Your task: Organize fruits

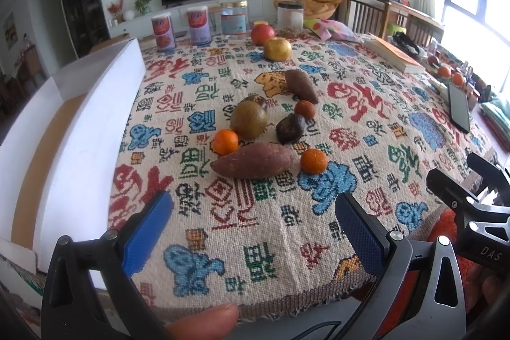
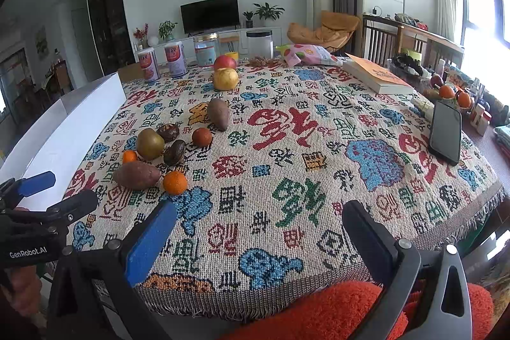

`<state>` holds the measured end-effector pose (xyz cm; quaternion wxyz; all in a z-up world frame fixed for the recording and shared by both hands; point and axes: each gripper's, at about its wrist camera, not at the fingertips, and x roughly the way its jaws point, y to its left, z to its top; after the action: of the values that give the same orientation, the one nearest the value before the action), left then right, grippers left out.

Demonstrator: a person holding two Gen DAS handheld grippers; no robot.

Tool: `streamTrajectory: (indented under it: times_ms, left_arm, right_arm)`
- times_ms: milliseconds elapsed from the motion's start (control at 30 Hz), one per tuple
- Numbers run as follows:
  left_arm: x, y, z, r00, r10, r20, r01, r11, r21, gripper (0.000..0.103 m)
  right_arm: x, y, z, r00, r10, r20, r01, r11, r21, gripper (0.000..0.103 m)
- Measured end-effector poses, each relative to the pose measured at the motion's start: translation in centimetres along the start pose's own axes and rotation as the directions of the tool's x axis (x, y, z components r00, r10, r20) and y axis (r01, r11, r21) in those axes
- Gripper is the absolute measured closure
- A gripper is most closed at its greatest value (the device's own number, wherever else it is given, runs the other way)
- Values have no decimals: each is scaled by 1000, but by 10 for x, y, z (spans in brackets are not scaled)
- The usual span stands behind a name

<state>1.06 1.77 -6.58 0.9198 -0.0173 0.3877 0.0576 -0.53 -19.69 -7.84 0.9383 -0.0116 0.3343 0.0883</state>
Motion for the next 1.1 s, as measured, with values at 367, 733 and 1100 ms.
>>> streamTrajectory:
  times_ms: [367, 733, 1100]
  left_arm:
    - [3, 1, -1, 1000, 0, -14, 0, 1000, 0, 1]
    - [6, 2, 2, 1000, 6, -24, -6, 1000, -3, 1]
    - [52, 16, 5, 991, 61, -118, -66, 997, -36, 1]
  right_arm:
    - [1, 1, 0, 1000, 1, -2, -1, 1000, 0, 0]
    - [97, -15, 70, 982, -69, -177, 48, 992, -116, 0]
    - [218, -75, 84, 965, -70, -253, 70, 998, -11, 0]
